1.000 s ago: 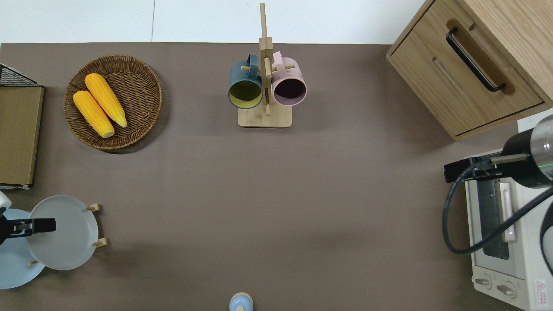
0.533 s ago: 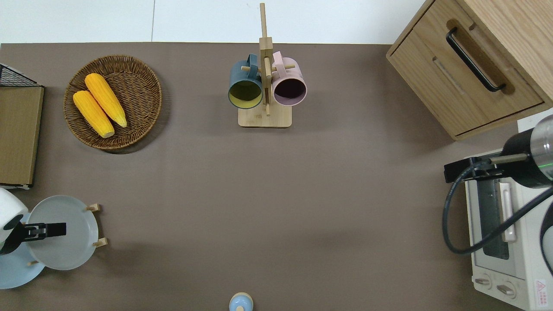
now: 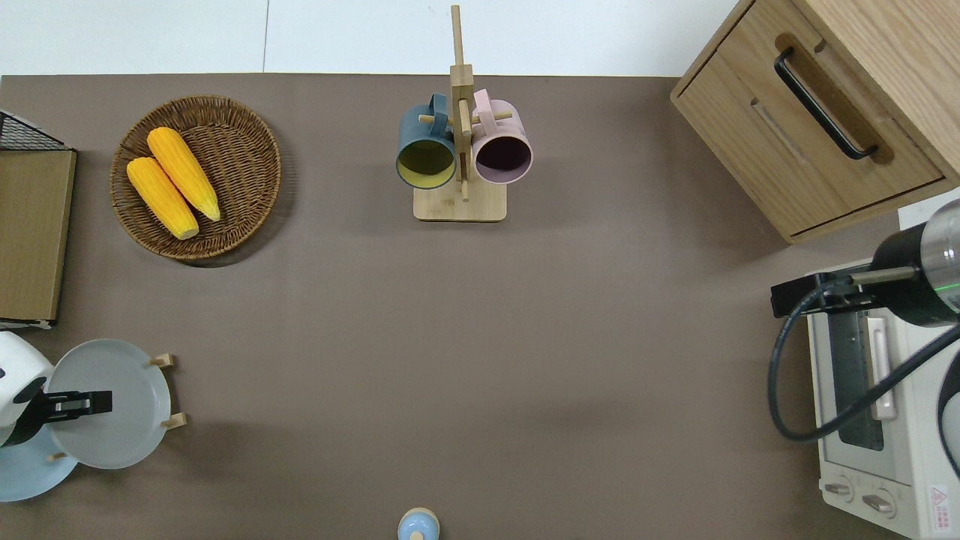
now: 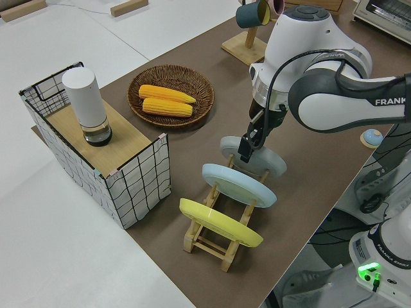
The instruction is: Pick gray plate from low plate rack and place it on table with left arm
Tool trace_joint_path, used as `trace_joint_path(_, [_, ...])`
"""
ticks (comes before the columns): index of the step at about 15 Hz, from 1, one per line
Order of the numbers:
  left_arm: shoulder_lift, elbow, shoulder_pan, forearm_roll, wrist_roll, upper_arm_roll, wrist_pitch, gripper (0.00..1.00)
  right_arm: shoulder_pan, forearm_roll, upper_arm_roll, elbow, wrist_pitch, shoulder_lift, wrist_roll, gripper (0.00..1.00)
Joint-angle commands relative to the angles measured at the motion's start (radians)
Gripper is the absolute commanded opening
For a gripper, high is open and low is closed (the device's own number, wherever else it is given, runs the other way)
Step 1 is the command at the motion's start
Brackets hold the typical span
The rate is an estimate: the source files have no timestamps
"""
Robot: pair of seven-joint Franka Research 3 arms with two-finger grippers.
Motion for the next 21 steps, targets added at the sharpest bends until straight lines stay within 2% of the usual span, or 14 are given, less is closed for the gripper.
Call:
trace_joint_path(1, [-0.034,-0.034,0.007,0.019,-0.003,-0.001,0.027,0.41,-0.007,0.006,0.005,0.006,-0.015,-0.002,0.000,0.990])
trace_joint_path(3, [-0.032,-0.034,0.007,0.019,-0.003,-0.001,0.027,0.19,-0.007,0.006,0.005,0.006,-0.015,-0.002,-0.001,0.990])
trace_joint_path(5, [-0.034,-0.034,0.007,0.020,-0.001,-0.001,0.026,0.04,-0.007,0.006,0.007,0.006,-0.015,-0.002,0.000,0.987])
trace_joint_path(6, [-0.034,-0.034,0.007,0.019,-0.001,-0.001,0.026,0.00,-0.007,0.006,0.007,0.006,-0.015,-0.002,0.000,0.987])
trace_joint_path(15, [-0.047,-0.006,0.006,0.019,-0.026,-0.016,0.004,0.00,-0.007,0.006,0.007,0.006,-0.015,-0.002,0.000,0.990])
trace_joint_path(18, [-0.058,0.014,0.007,0.020,-0.063,-0.036,-0.025,0.00,-0.007,0.006,0.005,0.006,-0.015,-0.002,0.000,0.987])
trace_joint_path(21, [-0.069,0.075,0.007,0.043,-0.086,-0.077,-0.118,0.00,-0.007,0.006,0.007,0.006,-0.015,-0.002,0.000,0.987])
